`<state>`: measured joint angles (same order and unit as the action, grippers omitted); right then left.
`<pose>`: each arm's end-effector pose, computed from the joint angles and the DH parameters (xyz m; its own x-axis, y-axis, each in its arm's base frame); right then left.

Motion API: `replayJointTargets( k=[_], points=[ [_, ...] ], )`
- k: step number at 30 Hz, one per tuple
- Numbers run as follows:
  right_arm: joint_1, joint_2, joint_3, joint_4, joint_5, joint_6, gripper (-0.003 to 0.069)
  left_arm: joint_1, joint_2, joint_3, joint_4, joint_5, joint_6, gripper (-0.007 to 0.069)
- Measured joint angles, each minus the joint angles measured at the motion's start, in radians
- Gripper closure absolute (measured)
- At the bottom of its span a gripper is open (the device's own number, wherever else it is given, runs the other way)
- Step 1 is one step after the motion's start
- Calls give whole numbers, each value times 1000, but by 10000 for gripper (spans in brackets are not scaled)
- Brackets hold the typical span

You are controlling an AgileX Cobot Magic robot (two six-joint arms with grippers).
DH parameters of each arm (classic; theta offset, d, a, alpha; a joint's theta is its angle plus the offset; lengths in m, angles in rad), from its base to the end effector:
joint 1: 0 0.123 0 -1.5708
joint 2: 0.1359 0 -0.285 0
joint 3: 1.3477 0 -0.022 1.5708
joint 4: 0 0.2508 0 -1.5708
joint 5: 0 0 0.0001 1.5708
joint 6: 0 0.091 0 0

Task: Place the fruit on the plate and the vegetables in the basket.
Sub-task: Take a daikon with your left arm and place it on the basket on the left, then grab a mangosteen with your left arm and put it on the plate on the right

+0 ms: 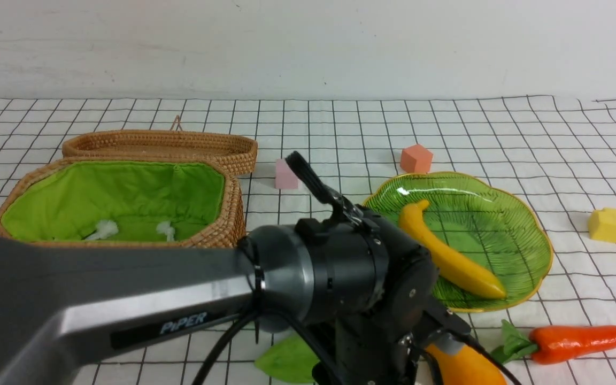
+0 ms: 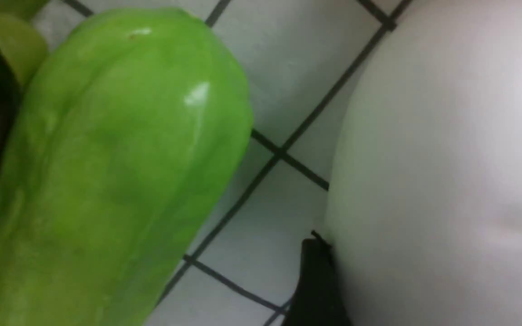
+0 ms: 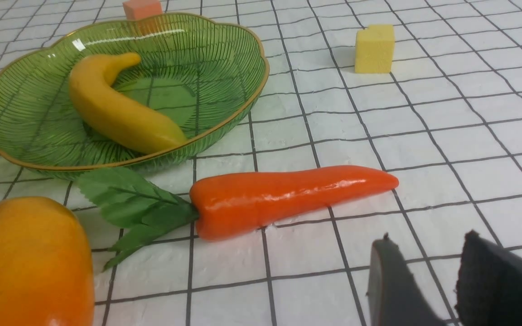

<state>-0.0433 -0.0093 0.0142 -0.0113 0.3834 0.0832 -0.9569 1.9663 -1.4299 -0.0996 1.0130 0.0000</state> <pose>0.0522 -0.0027 0.1744 -0.2921 0.0854 -0.9526 0.0687 0.9953 0.0681 0.2183 -0.3231 0.1895 -0.6150 0.7813 -0.1060 0.7885 0.6085 -0.0896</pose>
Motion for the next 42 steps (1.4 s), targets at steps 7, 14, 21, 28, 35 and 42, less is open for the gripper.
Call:
replayJointTargets(
  k=[7,14,21,28,35,42],
  points=[
    [0,0,0,0,0,0,414,0,-95,-43,-49,63,47,125],
    [0,0,0,0,0,0,414,155,-346,-148,199,120,-68,125],
    [0,0,0,0,0,0,414,521,-412,-154,481,60,-265,125],
    [0,0,0,0,0,0,414,614,-308,-154,642,10,-327,125],
    [0,0,0,0,0,0,414,614,-233,-154,610,28,-434,-14],
    [0,0,0,0,0,0,414,604,-263,-154,429,105,-351,-43]
  ],
)
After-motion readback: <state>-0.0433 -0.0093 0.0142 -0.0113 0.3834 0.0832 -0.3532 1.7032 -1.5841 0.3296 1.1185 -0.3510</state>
